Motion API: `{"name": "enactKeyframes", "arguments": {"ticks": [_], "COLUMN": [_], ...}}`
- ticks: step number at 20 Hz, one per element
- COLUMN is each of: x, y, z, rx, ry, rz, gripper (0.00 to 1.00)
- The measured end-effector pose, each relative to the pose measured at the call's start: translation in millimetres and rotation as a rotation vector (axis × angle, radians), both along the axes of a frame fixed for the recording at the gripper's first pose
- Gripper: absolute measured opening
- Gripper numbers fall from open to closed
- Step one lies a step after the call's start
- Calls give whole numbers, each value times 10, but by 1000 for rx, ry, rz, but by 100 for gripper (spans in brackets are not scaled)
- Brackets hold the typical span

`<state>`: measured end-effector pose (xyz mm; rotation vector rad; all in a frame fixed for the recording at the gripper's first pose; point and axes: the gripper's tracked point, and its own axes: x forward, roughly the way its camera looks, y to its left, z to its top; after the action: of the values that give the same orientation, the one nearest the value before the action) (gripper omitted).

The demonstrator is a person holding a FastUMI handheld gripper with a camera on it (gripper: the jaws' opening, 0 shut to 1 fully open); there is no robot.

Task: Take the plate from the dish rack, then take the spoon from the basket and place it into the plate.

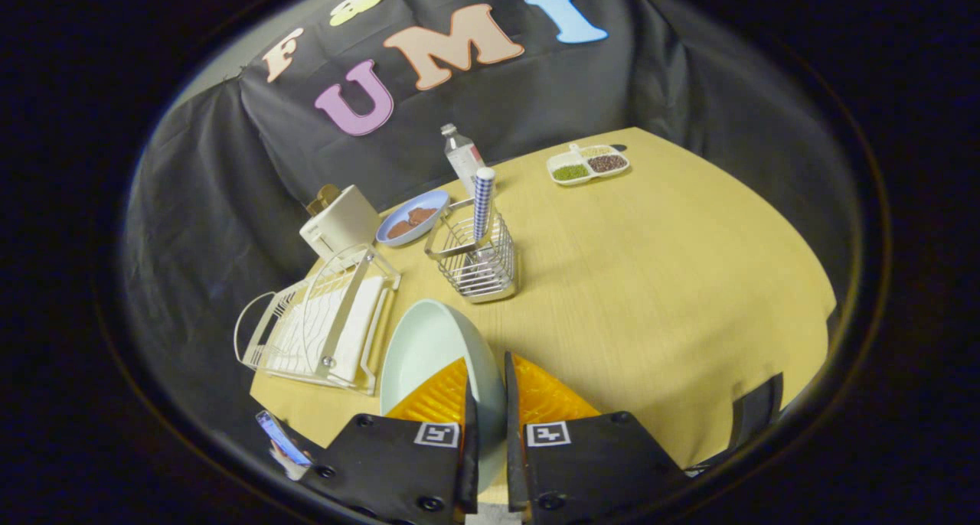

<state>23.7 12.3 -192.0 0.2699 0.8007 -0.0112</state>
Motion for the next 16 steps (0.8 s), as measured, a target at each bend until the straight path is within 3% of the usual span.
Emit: {"name": "enactKeyframes", "arguments": {"ticks": [16], "x": [-10], "y": [-72], "z": [-632], "rx": [66], "ry": [120], "rz": [17], "gripper": [20]}}
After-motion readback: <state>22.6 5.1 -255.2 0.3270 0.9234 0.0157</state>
